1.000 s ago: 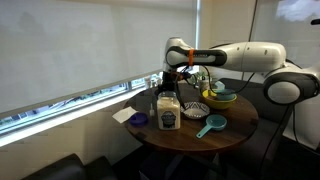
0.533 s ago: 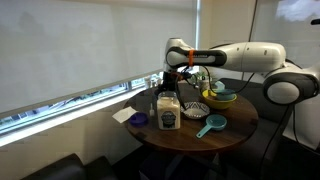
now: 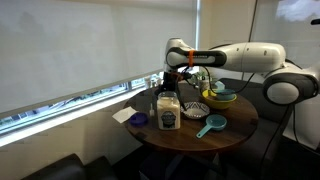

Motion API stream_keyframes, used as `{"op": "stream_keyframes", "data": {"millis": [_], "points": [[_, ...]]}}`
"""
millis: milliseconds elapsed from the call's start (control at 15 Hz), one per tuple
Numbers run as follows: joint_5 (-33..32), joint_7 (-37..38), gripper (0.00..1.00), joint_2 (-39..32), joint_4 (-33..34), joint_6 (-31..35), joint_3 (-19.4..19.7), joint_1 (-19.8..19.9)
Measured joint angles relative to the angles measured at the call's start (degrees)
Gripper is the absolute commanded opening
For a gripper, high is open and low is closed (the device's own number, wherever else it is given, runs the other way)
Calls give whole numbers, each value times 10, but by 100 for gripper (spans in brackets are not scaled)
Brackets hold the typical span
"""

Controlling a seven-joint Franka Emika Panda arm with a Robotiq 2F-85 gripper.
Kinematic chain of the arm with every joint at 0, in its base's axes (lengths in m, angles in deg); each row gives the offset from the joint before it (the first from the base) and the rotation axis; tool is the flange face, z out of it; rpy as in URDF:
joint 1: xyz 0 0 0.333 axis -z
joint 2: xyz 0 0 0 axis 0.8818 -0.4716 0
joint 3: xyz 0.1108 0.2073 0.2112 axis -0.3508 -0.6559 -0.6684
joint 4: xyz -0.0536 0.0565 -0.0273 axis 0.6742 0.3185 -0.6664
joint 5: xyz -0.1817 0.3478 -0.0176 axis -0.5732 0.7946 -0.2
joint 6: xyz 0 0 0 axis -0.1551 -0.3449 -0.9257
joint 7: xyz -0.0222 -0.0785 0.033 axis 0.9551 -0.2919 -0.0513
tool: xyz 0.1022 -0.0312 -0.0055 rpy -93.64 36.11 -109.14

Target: Remove the block from the grey bowl and put it on the front right side of the table

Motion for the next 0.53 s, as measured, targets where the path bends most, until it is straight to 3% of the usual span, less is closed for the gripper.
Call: {"op": "stream_keyframes", "data": {"millis": [133,267,533], "points": [[-2,0,38,0,0,0,1,-1],[-6,0,53,0,1,-1,3,-3],[-10,0,65,-3,2,-3,4,-6]]}}
